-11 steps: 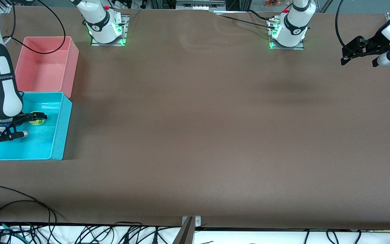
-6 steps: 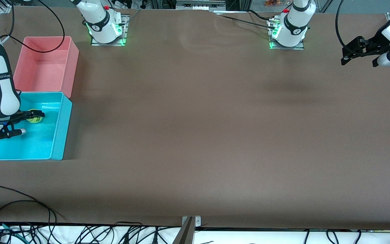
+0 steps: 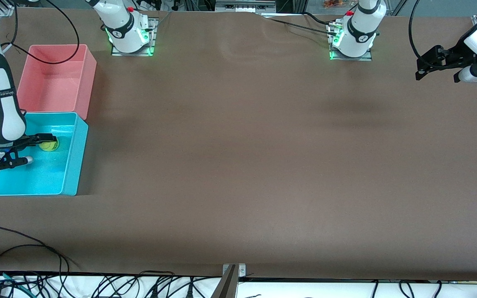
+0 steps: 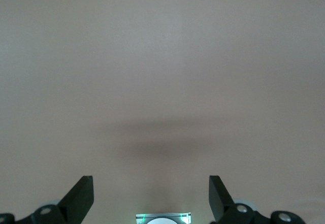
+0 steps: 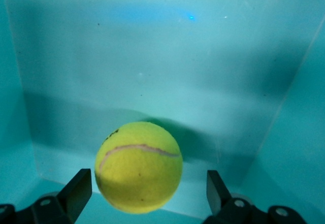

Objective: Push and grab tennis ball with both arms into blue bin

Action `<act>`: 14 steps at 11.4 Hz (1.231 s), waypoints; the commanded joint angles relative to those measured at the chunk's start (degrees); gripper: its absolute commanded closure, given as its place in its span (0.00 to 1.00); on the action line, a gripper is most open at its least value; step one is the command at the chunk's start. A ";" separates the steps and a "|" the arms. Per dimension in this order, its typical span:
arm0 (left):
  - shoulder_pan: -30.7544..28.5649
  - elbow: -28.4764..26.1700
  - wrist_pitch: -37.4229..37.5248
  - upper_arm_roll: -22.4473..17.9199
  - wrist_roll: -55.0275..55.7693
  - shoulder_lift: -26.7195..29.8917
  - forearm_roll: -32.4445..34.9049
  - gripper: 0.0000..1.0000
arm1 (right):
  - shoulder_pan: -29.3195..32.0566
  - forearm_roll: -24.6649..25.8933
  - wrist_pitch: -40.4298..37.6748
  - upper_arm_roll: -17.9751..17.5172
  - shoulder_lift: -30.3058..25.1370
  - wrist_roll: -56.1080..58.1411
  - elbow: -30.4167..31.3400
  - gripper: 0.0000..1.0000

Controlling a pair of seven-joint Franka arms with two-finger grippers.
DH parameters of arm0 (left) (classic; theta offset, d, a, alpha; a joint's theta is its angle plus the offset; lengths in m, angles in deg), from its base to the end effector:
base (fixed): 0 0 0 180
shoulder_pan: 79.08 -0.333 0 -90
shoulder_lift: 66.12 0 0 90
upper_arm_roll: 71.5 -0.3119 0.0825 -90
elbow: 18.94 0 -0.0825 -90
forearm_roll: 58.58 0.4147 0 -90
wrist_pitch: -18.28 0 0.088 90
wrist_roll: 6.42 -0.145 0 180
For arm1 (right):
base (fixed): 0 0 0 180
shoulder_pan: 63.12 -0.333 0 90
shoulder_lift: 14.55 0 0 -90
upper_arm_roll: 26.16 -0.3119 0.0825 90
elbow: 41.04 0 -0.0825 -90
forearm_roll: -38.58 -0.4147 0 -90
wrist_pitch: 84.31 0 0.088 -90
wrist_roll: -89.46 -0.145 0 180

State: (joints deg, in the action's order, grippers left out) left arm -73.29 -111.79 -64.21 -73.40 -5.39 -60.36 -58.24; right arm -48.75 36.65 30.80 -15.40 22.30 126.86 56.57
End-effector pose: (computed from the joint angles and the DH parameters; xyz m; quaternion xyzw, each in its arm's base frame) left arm 0.5357 -0.0347 0.6034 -0.9989 0.0248 0.0401 0.0030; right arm 0.5851 -0.2685 0.1419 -0.9802 -0.1048 0.1618 0.0462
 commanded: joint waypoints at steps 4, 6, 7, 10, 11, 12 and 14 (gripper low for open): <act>0.27 1.80 1.37 0.23 0.47 -0.84 1.32 0.00 | -1.79 3.85 -4.72 -0.21 -5.98 -0.39 -0.23 0.00; 0.35 1.80 1.37 0.23 0.46 -0.76 1.24 0.00 | -2.41 3.95 -8.65 -0.21 -6.87 -0.48 -3.81 0.00; 0.35 1.80 1.37 0.31 0.46 -0.76 1.24 0.00 | -2.41 3.78 -11.20 -0.38 -6.88 -0.39 -5.92 0.00; 0.44 1.89 1.37 0.31 0.55 -0.76 0.89 0.00 | -2.94 2.90 -16.91 -1.35 -7.22 -0.48 -13.22 0.00; 0.44 1.89 1.37 0.40 0.55 -0.76 0.89 0.00 | -3.03 2.81 -17.81 -3.01 -8.01 -0.57 -14.20 0.00; 0.36 1.89 1.37 0.32 0.47 -0.76 0.89 0.00 | -3.03 2.37 -17.65 -3.89 -8.97 -0.57 -14.38 0.00; 0.44 1.89 1.37 0.31 0.55 -0.76 0.89 0.00 | -3.38 2.10 -18.17 -6.09 -10.04 -0.48 -17.96 0.00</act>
State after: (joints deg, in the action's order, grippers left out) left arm -73.16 -111.73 -64.14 -73.11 -5.39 -60.38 -58.24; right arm -52.07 39.26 14.66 -19.10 13.67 126.59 42.41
